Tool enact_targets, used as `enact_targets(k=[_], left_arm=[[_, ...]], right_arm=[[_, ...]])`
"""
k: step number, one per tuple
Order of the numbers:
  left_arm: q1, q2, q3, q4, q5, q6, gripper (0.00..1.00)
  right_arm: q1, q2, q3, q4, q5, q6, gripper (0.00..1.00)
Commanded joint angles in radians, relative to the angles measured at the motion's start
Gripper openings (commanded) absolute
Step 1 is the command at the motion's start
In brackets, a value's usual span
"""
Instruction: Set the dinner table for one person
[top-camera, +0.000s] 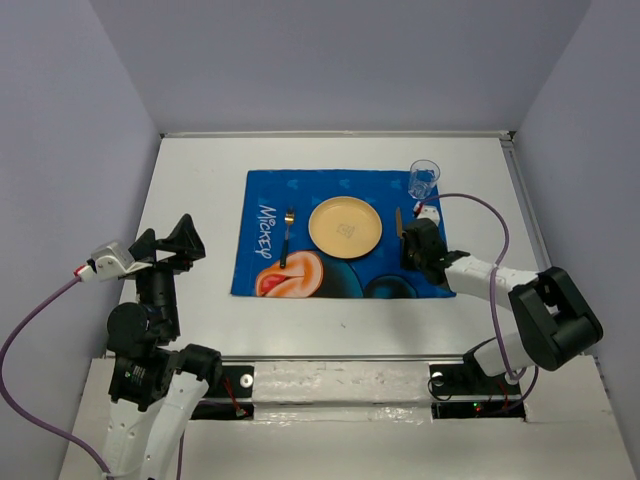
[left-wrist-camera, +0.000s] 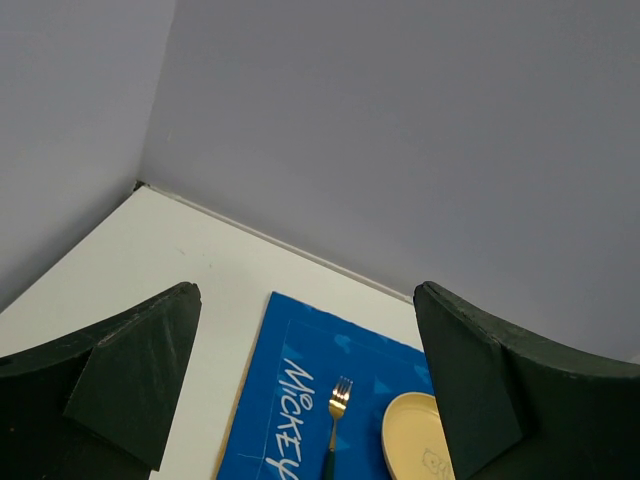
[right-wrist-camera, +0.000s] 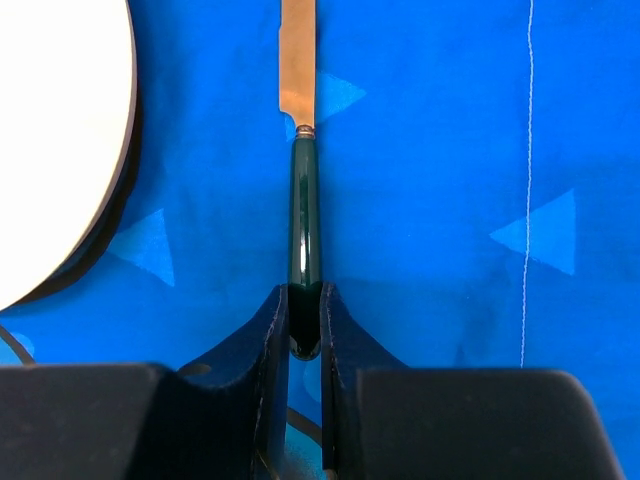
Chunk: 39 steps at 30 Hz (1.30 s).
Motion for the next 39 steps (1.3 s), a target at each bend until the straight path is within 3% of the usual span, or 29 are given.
enact_targets(k=[1, 8, 15, 20, 23, 26, 30, 34, 39], left_arm=[[-0.004, 0.014, -0.006, 0.042, 0.008, -0.005, 0.99], [-0.004, 0.021, -0.004, 0.042, 0.006, -0.005, 0.99], [-0.002, 0.027, -0.004, 0.043, 0.000, -0.007, 0.99], [-0.001, 0.040, -0.006, 0.045, -0.004, 0.004, 0.99], [-0.002, 0.055, -0.003, 0.045, 0.017, 0.007, 0.99], [-0.002, 0.089, 0.000, 0.054, 0.145, 0.003, 0.99], [-0.002, 0.136, 0.020, 0.054, 0.235, -0.002, 0.99], [-0.002, 0.175, 0.071, 0.047, 0.347, -0.025, 0.99], [-0.001, 0.172, 0.140, 0.059, 0.446, -0.043, 0.99]], right_arm=[[0.000, 0.015, 0.034, 0.003, 0.022, 0.007, 0.18], [0.000, -0.008, 0.063, -0.026, 0.034, 0.007, 0.52], [0.000, -0.137, 0.108, -0.129, -0.009, -0.008, 0.71], [0.000, -0.321, 0.128, -0.173, -0.098, -0.030, 0.99], [0.000, -0.498, 0.146, -0.181, -0.150, -0.042, 1.00], [0.000, -0.690, 0.171, -0.186, -0.201, -0.050, 1.00], [0.000, -0.836, 0.203, -0.212, -0.199, -0.050, 1.00], [0.000, -0.973, 0.279, -0.371, -0.034, -0.057, 1.00], [0.000, -1.128, 0.275, -0.382, 0.094, -0.057, 1.00]])
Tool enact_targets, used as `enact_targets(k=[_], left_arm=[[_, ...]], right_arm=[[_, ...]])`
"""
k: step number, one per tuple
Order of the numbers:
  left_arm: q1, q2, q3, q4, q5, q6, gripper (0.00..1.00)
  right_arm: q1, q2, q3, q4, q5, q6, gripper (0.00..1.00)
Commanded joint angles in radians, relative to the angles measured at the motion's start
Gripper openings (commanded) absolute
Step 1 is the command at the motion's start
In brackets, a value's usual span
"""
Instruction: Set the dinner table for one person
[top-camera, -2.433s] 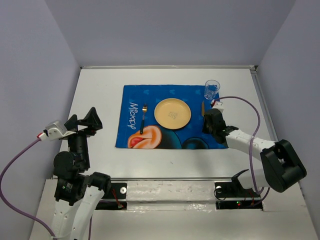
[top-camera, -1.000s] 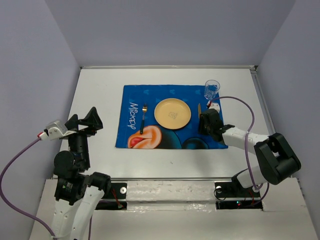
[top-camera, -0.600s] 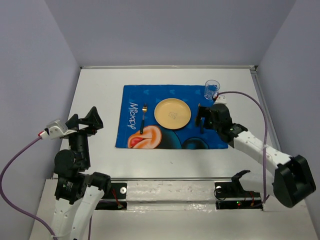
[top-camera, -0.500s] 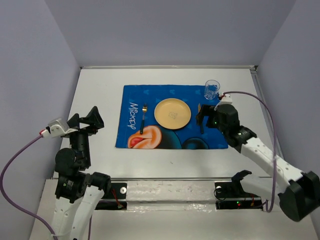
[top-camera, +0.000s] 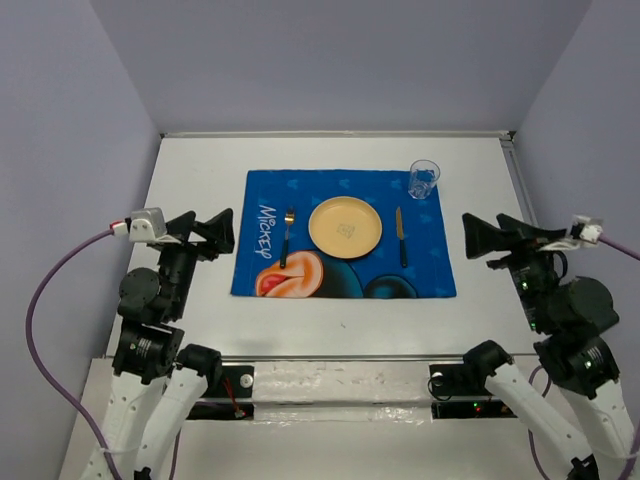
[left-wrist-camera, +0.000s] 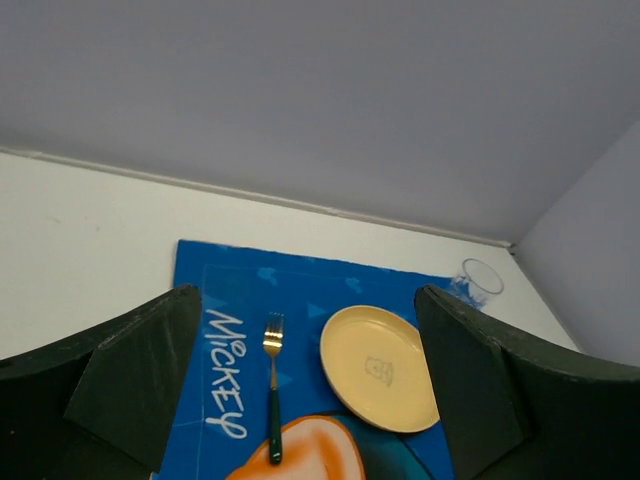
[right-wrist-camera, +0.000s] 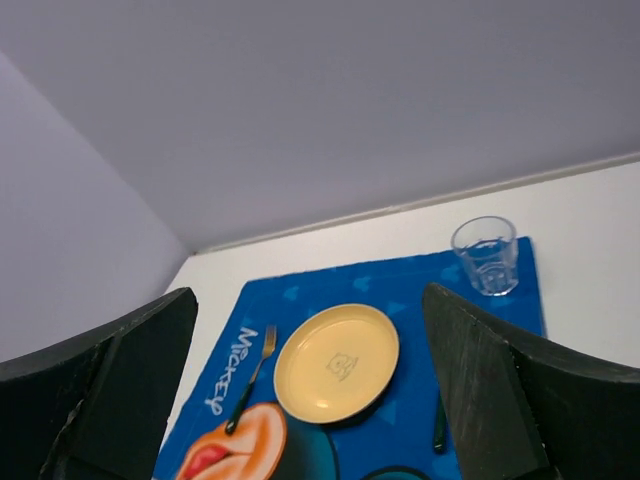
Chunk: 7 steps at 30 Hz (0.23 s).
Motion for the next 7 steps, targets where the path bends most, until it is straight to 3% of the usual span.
enact_targets(k=[1, 7], left_arm=[[-0.001, -0.032, 0.095, 0.082, 0.137, -0.021, 0.99], [-0.001, -0.015, 0.073, 0.093, 0.215, -0.027, 0.99]], right_arm=[[0.000, -0.102, -0.004, -0.063, 0.159, -0.016, 1.00], [0.000, -0.122, -0.052, -0.046, 0.168, -0.022, 1.00]])
